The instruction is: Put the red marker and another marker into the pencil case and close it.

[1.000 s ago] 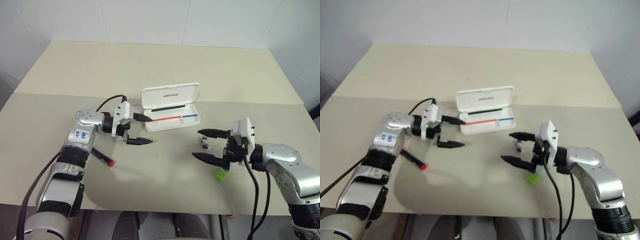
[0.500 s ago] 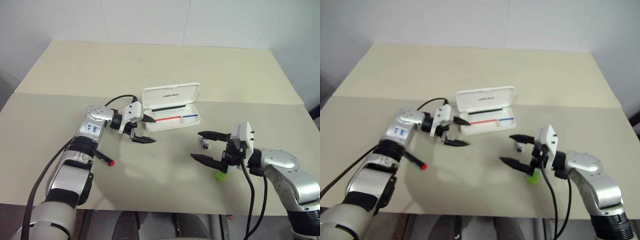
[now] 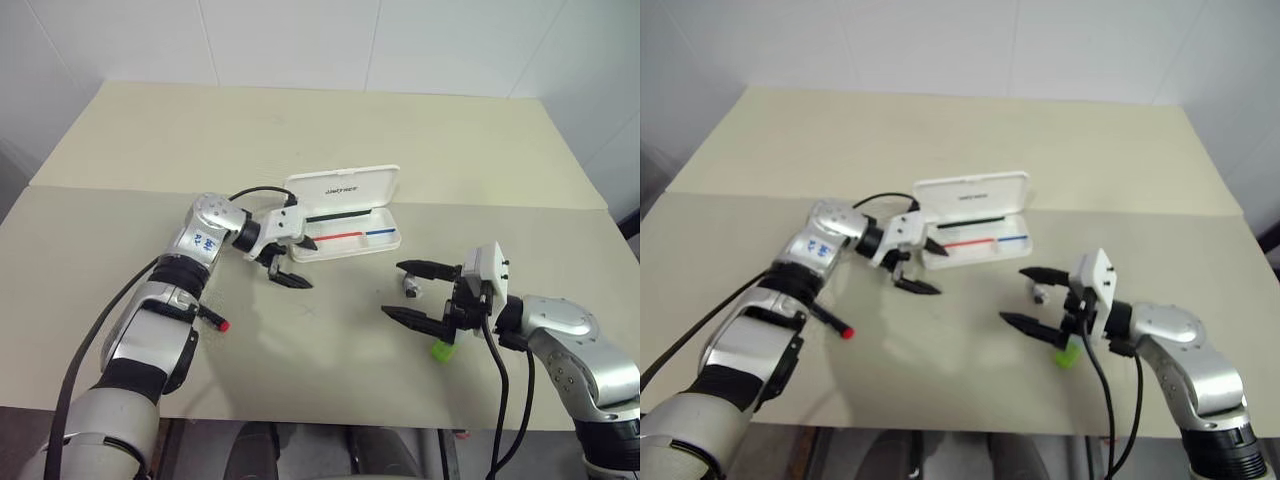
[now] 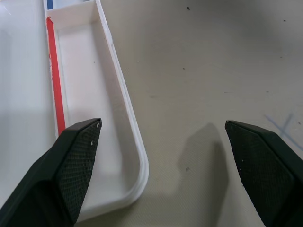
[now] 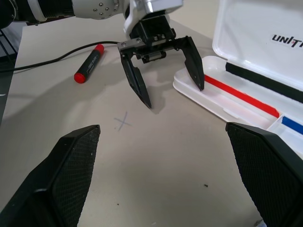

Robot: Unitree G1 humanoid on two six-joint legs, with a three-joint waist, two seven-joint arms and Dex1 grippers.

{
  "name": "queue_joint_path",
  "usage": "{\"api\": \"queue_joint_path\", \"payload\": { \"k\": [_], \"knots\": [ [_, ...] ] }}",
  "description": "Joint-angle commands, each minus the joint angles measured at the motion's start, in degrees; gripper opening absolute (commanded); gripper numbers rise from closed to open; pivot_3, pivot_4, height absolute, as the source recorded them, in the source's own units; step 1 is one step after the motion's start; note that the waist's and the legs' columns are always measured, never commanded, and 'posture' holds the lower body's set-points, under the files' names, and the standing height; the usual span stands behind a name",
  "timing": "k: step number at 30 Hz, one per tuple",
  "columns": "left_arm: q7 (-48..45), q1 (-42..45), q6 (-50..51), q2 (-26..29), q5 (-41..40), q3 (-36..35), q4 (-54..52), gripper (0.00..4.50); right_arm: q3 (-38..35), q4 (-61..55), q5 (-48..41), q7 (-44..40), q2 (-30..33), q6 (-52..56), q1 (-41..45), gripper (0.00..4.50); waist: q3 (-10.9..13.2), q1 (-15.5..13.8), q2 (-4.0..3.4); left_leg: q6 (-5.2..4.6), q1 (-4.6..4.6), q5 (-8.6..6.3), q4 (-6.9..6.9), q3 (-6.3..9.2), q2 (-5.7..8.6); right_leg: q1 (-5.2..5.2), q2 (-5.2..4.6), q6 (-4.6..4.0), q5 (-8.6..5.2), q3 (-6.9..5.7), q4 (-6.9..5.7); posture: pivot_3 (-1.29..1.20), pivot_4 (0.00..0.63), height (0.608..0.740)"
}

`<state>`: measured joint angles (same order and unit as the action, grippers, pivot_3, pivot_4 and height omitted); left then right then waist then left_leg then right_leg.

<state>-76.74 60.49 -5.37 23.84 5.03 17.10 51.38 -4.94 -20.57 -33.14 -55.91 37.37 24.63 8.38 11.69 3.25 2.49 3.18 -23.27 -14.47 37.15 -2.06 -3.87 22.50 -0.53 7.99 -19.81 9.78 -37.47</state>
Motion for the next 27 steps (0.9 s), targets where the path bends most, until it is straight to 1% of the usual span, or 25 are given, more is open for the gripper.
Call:
{"api": "queue_joint_path", "payload": {
  "k": [1,3,7,11,12,17,19,21,27],
  "knots": [
    [0.8,1.0,0.3,0.1,1.4,0.4,0.3,3.55,-1.5,-0.5,-0.4,0.3,0.4,-1.0,1.2,4.5,0.0,0.1,0.0,-0.01,0.0,0.01,0.0,0.0,0.0,0.0,0.0,0.01,0.01,0.01,0.0,0.0,0.15,0.74],
    [1.4,1.1,-0.2,0.1,1.5,0.1,0.0,2.82,-1.5,0.0,-0.3,0.0,0.6,-1.1,1.6,4.5,0.0,0.2,0.0,-0.01,0.01,0.01,-0.02,0.0,0.0,0.01,0.0,0.01,0.01,0.01,-0.01,0.0,0.15,0.74],
    [3.7,1.6,-2.0,-0.6,0.5,-1.4,-0.4,1.51,-1.6,0.9,-0.4,-0.5,0.9,-1.1,2.5,4.5,0.0,0.1,0.0,-0.01,-0.01,0.01,-0.09,0.01,0.0,0.06,0.0,-0.01,0.0,0.01,0.0,0.0,0.15,0.74],
    [6.1,1.2,-4.0,0.1,-0.1,-2.9,-1.6,0.18,-1.9,2.4,-0.4,-1.2,1.3,-1.5,3.6,4.5,0.0,0.0,0.0,-0.01,-0.03,0.0,-0.09,0.0,0.0,0.06,0.0,-0.01,-0.01,0.01,0.04,0.0,0.15,0.74],
    [6.4,1.1,-4.5,0.2,-0.3,-3.3,-1.9,0.05,-2.1,3.0,-0.4,-1.5,1.4,-1.8,3.9,4.5,0.0,-0.1,0.0,-0.02,-0.03,0.0,-0.08,0.0,0.0,0.06,-0.01,0.0,-0.01,0.01,0.04,0.0,0.15,0.74],
    [5.7,-0.9,-3.9,2.2,-1.9,-5.0,-7.2,0.05,-4.4,5.5,-1.5,-3.7,2.7,-2.9,4.5,4.5,0.0,-0.1,0.0,-0.01,-0.04,0.0,-0.06,-0.01,0.0,0.04,-0.01,0.01,0.0,0.01,0.03,0.0,0.15,0.74],
    [5.0,-3.2,-2.6,3.9,-2.8,-5.6,-12.4,0.05,-5.7,6.4,-0.6,-5.0,2.9,-6.1,3.8,4.5,0.0,0.0,0.0,-0.01,-0.04,0.0,-0.11,-0.01,0.0,0.05,-0.01,0.01,0.0,0.01,0.05,0.0,0.15,0.74],
    [4.3,-6.0,-1.0,5.4,-3.7,-6.0,-18.2,0.05,-6.5,7.8,-1.5,-7.9,3.3,-7.5,3.1,4.5,0.0,0.1,0.0,-0.01,-0.03,0.0,-0.16,-0.02,-0.03,0.06,0.0,-0.01,-0.02,0.01,0.05,0.0,0.15,0.74],
    [4.4,-17.2,7.6,11.9,-5.6,-7.5,-38.8,0.05,-8.7,10.2,-5.4,-15.3,5.8,-6.8,2.0,4.5,0.0,0.0,-0.01,-0.01,-0.02,0.0,-0.07,-0.03,-0.08,0.04,-0.02,-0.03,-0.04,0.0,-0.01,0.0,0.15,0.74]
  ]
}}
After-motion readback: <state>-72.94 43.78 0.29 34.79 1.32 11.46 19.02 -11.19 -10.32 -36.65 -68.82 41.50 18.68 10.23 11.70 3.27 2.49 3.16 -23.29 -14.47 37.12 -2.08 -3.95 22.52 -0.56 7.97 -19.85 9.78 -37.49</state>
